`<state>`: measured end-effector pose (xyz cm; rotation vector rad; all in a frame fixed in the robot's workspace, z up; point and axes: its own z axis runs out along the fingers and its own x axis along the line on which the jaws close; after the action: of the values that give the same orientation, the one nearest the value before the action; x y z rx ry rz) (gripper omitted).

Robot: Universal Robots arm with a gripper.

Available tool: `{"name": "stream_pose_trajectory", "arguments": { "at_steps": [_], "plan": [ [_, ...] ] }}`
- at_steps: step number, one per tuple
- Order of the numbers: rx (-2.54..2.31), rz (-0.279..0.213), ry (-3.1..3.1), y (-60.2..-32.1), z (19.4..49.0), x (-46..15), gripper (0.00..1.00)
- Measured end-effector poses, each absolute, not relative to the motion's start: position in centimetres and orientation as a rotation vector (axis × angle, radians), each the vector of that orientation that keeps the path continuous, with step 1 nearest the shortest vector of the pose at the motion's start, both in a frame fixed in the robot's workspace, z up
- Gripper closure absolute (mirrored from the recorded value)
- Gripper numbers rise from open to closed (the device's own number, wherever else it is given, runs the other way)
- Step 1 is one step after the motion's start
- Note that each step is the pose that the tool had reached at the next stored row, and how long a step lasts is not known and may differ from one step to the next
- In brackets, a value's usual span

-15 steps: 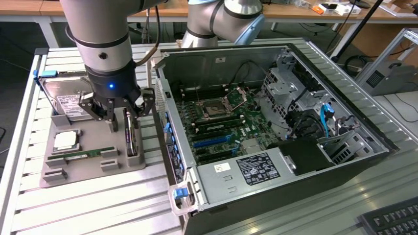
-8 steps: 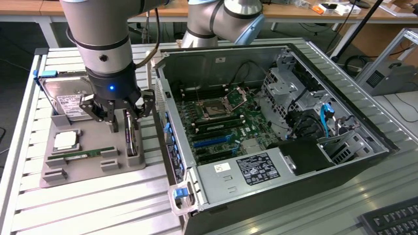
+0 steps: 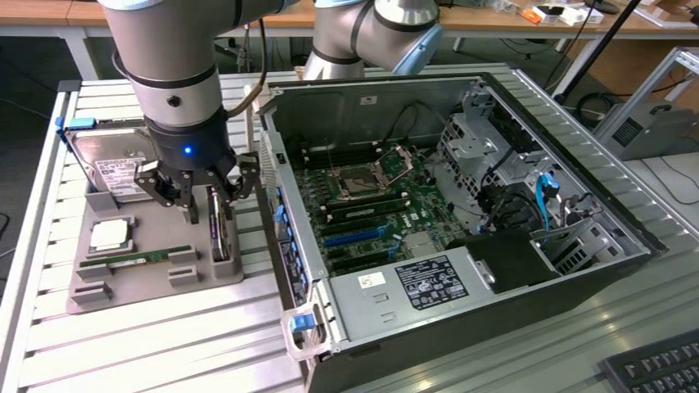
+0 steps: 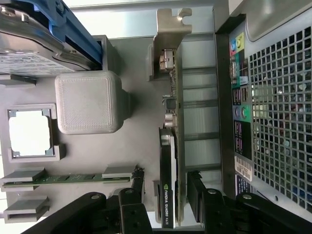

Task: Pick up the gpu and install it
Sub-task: 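Pick up the gpu and move the gpu toward the slot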

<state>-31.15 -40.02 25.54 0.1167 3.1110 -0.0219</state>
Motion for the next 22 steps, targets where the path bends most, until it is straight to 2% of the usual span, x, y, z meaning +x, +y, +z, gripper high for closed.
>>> {"name": "stream_pose_trajectory", "arguments": {
  "at_steps": [9,22],
  "plan": [
    [0.116,-0.039,3.110,-39.7,25.1,-31.1,0.52],
    [0.116,-0.047,3.110,-37.5,24.5,-31.1,0.52]
  ]
}}
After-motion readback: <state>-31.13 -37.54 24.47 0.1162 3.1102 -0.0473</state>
